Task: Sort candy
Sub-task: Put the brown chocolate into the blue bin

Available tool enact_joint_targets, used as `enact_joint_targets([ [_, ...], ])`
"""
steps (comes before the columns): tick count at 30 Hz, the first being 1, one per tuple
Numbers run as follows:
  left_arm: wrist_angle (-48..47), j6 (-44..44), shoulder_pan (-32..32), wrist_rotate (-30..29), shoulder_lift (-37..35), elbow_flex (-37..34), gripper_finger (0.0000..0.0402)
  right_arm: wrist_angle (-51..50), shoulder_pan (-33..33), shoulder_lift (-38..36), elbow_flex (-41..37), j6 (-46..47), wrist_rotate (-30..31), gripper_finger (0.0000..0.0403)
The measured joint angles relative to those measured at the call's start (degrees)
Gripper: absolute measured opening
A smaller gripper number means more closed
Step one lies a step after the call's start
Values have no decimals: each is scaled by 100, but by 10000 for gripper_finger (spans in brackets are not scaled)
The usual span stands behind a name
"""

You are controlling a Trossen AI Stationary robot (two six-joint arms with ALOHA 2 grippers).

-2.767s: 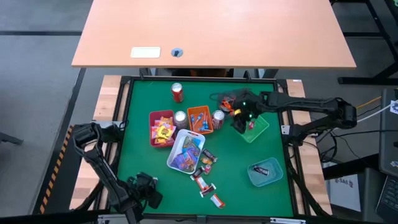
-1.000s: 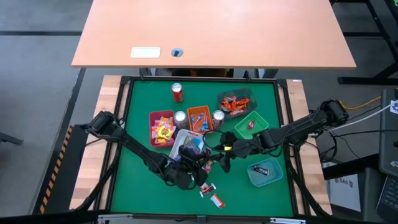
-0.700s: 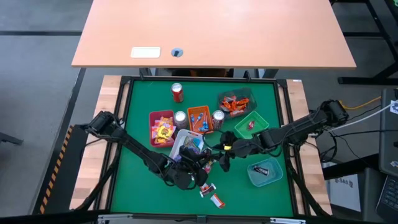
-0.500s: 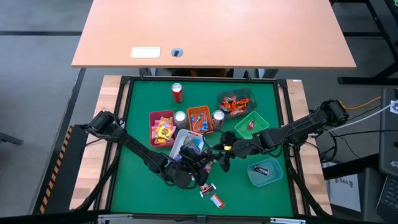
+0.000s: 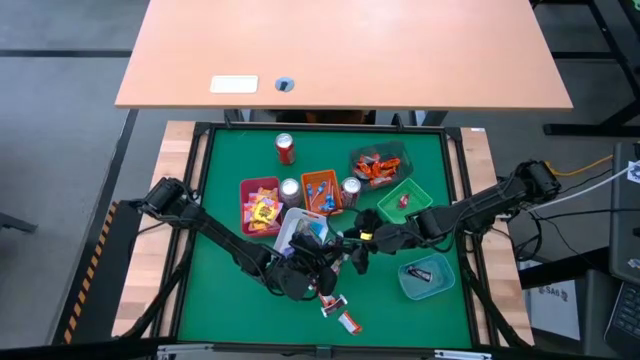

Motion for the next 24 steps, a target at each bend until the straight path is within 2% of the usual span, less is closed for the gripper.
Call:
enact_joint_targets([
  [6, 61, -1, 0, 4, 0, 0, 73, -16, 0, 0, 0, -1, 264, 209],
  [14, 42, -3, 0, 14, 0, 0, 73, 2, 0, 187, -4, 1, 195, 205],
  [18, 4, 24, 1, 34, 0, -2, 73, 49, 1, 297, -2, 1, 143, 172],
  [24, 15, 255, 2, 153, 0, -7, 74, 45, 9, 345, 2, -51, 50, 95],
])
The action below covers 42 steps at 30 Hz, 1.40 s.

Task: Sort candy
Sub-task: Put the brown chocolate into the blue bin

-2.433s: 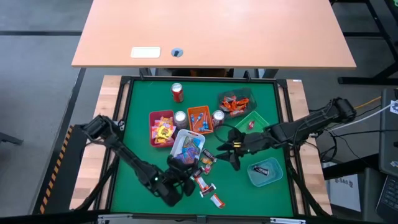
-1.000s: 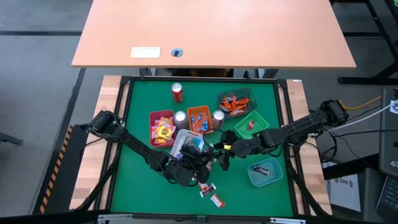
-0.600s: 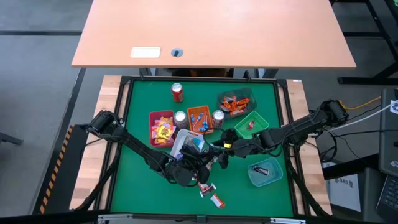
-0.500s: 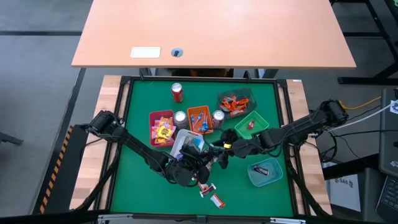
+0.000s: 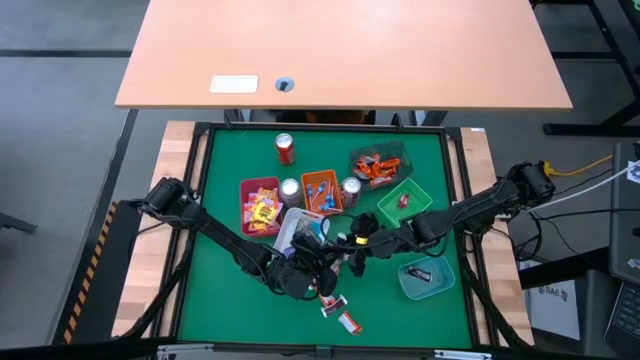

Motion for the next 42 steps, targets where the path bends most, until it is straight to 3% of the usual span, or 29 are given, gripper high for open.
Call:
enact_joint_targets([
  [9, 0, 190, 2, 88, 0, 0, 96, -19, 0, 0, 0, -42, -47, 16],
  [20, -55, 407, -1, 903, 0, 7, 149, -414, -11, -353, -11, -169, -1180, 34],
  [26, -57, 851, 0, 1399, 0, 7, 157, -1415, -7, -828, -11, -152, -2340, 16],
  [31, -112, 1311, 22, 2033, -176, 7, 145, -2585, 101, -1070, -9, -105, -3141, 40],
  [38, -127, 1821, 26, 2555, -463, 7, 130, -4181, 800, -1095, -9, 130, -3285, 53],
  [42, -129, 1891, 37, 2581, -474, 7, 126, -4666, 1196, -1095, -9, 172, -2859, 54],
])
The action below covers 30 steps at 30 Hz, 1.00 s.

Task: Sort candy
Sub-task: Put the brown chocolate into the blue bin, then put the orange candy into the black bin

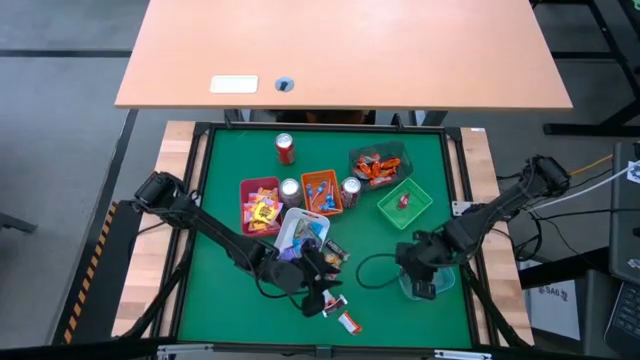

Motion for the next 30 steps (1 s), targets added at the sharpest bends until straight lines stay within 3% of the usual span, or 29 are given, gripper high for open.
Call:
enact_joint_targets([
  [12, -9, -1, -2, 59, 0, 0, 126, -785, 462, 0, 0, 474, 233, 55],
  [30, -111, 91, -20, 426, 0, 0, 126, -353, 448, 0, 4, 503, 179, 64],
])
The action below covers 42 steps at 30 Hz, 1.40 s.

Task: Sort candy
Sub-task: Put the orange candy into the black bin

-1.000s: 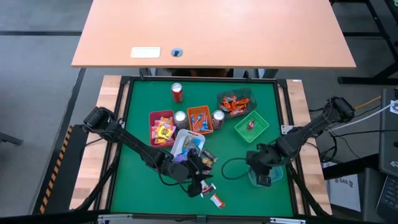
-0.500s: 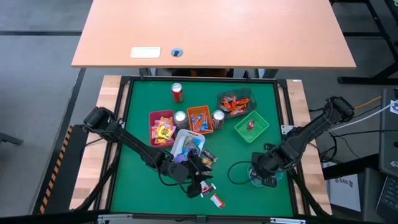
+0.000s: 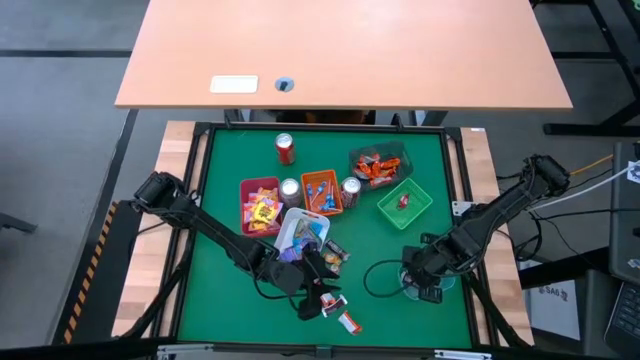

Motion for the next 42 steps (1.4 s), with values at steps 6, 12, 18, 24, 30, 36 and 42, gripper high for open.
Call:
enact_joint_targets([
  [6, -42, 0, -2, 0, 0, 0, 126, 49, 0, 2, 0, 0, 1, 129],
  [12, -92, 2, 0, -1, 0, 0, 126, 98, -2, 2, 0, 169, -250, 188],
  [18, -136, 2, 0, -2, 0, 0, 126, 466, -2, 2, 0, 620, -1336, 197],
  [24, -139, 4, 0, -4, 0, 0, 126, 1363, -2, 2, 0, 1192, -1714, 194],
  [30, -140, 9, 0, -7, 0, 0, 126, 2670, 4, 4, 0, 1933, -963, 194],
  [36, -145, 10, 0, -9, 0, 0, 126, 3837, 4, 4, 0, 2043, 438, 193],
  [42, -270, 11, 0, -11, 0, 0, 126, 4724, 4, 71, 2, 1714, 1117, 193],
])
